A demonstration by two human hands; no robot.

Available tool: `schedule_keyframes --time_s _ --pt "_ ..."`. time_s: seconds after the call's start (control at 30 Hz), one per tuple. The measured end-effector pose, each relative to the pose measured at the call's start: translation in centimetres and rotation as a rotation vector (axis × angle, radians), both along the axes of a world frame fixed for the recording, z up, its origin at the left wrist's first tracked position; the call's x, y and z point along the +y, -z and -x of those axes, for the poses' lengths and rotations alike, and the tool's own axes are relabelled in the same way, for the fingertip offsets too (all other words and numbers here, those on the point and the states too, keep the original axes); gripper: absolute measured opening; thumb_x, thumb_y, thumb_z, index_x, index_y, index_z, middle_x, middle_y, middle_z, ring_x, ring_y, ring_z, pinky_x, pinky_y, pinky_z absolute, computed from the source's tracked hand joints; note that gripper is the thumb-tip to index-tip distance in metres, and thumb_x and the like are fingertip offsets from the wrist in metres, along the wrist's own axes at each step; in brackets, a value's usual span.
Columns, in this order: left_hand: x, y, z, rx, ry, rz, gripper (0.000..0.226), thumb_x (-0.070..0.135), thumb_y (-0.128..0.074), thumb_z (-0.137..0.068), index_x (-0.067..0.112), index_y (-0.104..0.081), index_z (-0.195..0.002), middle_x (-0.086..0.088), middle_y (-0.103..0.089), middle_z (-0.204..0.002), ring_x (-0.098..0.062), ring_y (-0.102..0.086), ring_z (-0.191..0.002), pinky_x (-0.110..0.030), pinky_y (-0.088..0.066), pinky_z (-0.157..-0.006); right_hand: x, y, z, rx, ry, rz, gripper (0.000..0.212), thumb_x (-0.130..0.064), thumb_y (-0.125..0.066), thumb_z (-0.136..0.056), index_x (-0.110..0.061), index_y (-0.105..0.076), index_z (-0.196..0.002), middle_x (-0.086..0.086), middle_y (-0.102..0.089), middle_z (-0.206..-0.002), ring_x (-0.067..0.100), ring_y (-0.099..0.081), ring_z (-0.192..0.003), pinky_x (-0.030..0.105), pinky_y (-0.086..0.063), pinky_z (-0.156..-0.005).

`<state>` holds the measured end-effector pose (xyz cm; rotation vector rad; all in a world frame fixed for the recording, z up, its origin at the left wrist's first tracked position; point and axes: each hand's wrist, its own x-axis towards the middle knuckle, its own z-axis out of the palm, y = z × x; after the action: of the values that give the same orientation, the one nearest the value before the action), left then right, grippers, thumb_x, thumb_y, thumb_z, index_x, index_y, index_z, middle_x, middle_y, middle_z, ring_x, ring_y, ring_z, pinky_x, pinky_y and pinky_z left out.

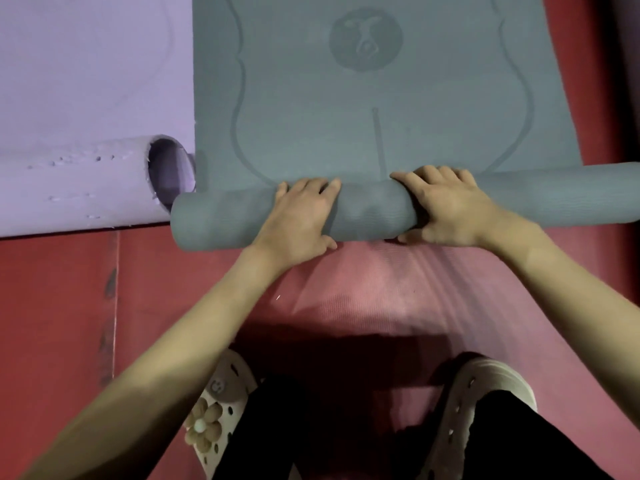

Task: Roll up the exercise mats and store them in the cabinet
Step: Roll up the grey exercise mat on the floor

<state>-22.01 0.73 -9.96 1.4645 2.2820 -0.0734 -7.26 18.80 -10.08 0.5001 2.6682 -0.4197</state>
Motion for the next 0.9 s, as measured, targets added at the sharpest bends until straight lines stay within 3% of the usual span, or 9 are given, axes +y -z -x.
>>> schedule_keyframes --time_s 0.13,0.23,0.37,0.57,0.7,0.9 --pt "1.5 -0.5 1.8 -0.118 -0.038 0.031 0.083 0.042 -0.086 -0.062 0.012 -0.049 -0.13 -0.011 -0.057 -0.124 -0.031 -0.052 -0.117 -0.044 -0.041 -0.1 -1.7 1.3 -2.8 0.26 0.04 -0.148 0.085 -0.043 -0.067 -0.082 -0.013 -0.027 -0.151 0.027 -0.036 -0.143 0.04 -0.031 -0.136 0.05 -0.013 -0.116" --pt "2.3 -0.9 2.9 -0.18 -0.043 0.065 0.071 0.042 -0.087 -0.059 0.012 -0.055 -0.115 -0.009 -0.062 -0.111 -0.03 -0.056 -0.105 -0.042 -0.046 -0.09 -2.0 2.3 -3.4 0.317 0.034 -0.224 0.091 -0.046 -0.063 -0.077 -0.015 -0.023 -0.153 0.028 -0.033 -0.146 0.042 -0.028 -0.138 0.052 -0.013 -0.116" --pt "2.3 -0.9 2.9 -0.14 -0.029 0.063 0.078 0.04 -0.081 -0.07 0.01 -0.045 -0.131 -0.01 -0.053 -0.13 -0.03 -0.049 -0.122 -0.045 -0.037 -0.104 -0.9 2.6 -2.1 0.258 0.047 -0.209 0.114 -0.045 -0.083 -0.059 -0.018 -0.024 -0.153 0.025 -0.035 -0.146 0.04 -0.028 -0.139 0.05 -0.012 -0.115" --pt "1.3 -0.3 1.2 0.076 -0.015 -0.034 0.098 0.038 -0.077 -0.077 0.012 -0.019 -0.152 -0.006 -0.028 -0.154 -0.024 -0.024 -0.143 -0.045 -0.013 -0.119 1.7 1.8 0.7 0.145 0.021 -0.164 0.11 -0.051 -0.083 -0.06 -0.026 -0.025 -0.151 0.011 -0.042 -0.139 0.031 -0.037 -0.131 0.04 -0.016 -0.11" --pt "2.2 0.1 2.2 0.001 -0.076 -0.055 0.095 0.034 -0.082 -0.072 0.013 -0.029 -0.148 -0.005 -0.038 -0.148 -0.025 -0.031 -0.139 -0.048 -0.017 -0.116 2.4 1.6 1.2 0.17 0.027 -0.12 0.106 -0.049 -0.081 -0.062 -0.025 -0.026 -0.15 0.008 -0.041 -0.142 0.029 -0.036 -0.131 0.041 -0.016 -0.111" --pt "4.0 -0.6 4.3 -0.116 -0.111 -0.011 0.087 0.035 -0.086 -0.064 0.013 -0.045 -0.138 -0.013 -0.055 -0.13 -0.03 -0.049 -0.124 -0.044 -0.037 -0.103 0.6 3.0 -1.2 0.343 0.118 -0.233 0.109 -0.02 -0.079 -0.059 -0.015 -0.023 -0.153 0.025 -0.023 -0.153 0.037 -0.018 -0.144 0.054 -0.006 -0.115"
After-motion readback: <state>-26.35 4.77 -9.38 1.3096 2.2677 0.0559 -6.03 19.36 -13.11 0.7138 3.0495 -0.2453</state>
